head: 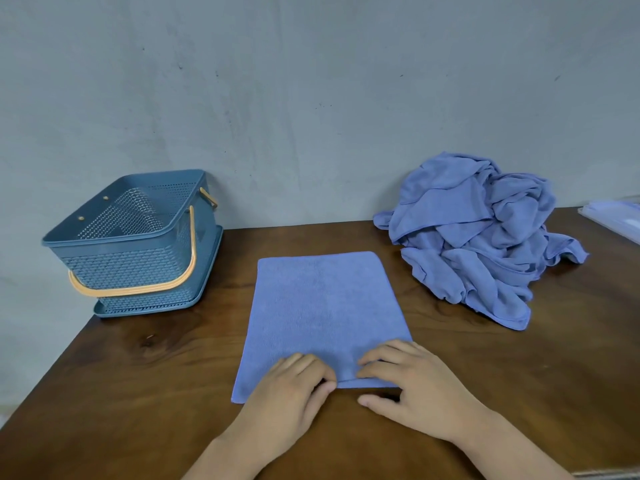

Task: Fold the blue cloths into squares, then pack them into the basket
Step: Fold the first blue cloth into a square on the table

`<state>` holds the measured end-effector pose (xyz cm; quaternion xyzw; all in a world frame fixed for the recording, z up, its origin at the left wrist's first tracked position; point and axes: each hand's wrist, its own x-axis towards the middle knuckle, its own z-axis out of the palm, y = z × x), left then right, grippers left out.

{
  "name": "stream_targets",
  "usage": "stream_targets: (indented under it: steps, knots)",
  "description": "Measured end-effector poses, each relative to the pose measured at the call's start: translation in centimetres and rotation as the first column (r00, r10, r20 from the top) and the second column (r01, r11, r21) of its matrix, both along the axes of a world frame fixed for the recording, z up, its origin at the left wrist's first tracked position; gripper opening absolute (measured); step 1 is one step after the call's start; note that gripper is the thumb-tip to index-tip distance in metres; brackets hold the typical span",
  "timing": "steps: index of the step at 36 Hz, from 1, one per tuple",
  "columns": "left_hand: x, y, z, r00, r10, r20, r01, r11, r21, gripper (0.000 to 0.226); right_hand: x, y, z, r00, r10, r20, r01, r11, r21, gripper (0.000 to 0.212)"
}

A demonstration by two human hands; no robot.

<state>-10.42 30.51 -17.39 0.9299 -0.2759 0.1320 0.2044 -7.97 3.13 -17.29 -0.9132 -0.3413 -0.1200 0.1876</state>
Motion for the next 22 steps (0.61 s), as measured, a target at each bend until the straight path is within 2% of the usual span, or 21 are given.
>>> stream_targets:
  steps: [5, 10, 12, 18, 22]
  knots:
    - [-0.1, -0.1, -0.1, 1.0, 0.006, -0.018, -0.005, 1.0, 0.014, 0.021, 0.2, 0.0, -0.4, 0.999, -0.007, 0.046, 0.008, 1.0, -0.008, 0.021]
    - [0.7, -2.0, -0.3, 0.994, 0.023, 0.11, -0.031, 0.997, 0.077, 0.028, 0.3, -0.1, -0.2, 1.0, -0.008, 0.028, 0.008, 1.0, 0.002, 0.02]
    - [1.3, -2.3, -0.6, 0.99, 0.04, 0.138, -0.052, 0.995, 0.083, 0.024, 0.3, -0.1, -0.2, 1.0, -0.006, 0.006, 0.006, 1.0, 0.004, 0.021]
    - [0.7, 1.1, -1.0, 0.992, 0.101, 0.073, -0.105, 0.993, 0.053, 0.016, 0.2, -2.0, -0.2, 0.996, -0.064, -0.069, 0.065, 0.998, 0.011, 0.026]
    - [-0.4, 5.5, -0.8, 0.986, 0.167, 0.009, -0.167, 0.986, -0.009, 0.017, -0.1, -4.7, -0.5, 0.977, -0.153, -0.145, 0.168, 0.981, 0.095, 0.029]
